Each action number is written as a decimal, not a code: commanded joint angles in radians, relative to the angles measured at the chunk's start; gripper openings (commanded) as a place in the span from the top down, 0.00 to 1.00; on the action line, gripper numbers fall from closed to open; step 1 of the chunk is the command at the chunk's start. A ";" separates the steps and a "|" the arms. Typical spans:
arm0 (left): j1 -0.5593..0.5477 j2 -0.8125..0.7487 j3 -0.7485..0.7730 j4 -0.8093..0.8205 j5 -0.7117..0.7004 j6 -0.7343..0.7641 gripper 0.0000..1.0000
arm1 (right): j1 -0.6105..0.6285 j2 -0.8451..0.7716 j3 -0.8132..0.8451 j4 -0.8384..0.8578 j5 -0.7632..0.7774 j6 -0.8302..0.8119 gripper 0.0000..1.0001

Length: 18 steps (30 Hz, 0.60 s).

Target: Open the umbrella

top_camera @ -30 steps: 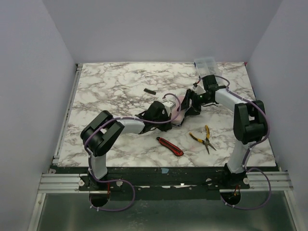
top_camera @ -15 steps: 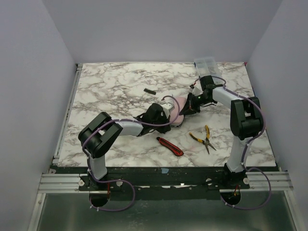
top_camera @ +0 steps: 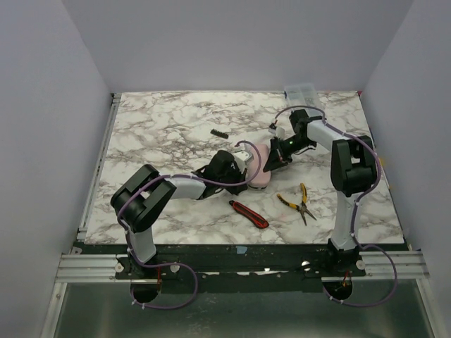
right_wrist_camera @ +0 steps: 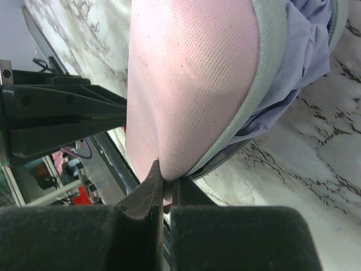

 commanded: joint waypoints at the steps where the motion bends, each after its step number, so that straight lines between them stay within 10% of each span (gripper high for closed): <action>1: 0.041 -0.007 0.031 -0.043 -0.036 0.068 1.00 | -0.003 0.092 0.021 -0.175 0.141 -0.249 1.00; 18: 0.132 0.043 0.170 -0.218 0.103 -0.103 1.00 | 0.033 0.102 0.002 -0.268 0.160 -0.426 1.00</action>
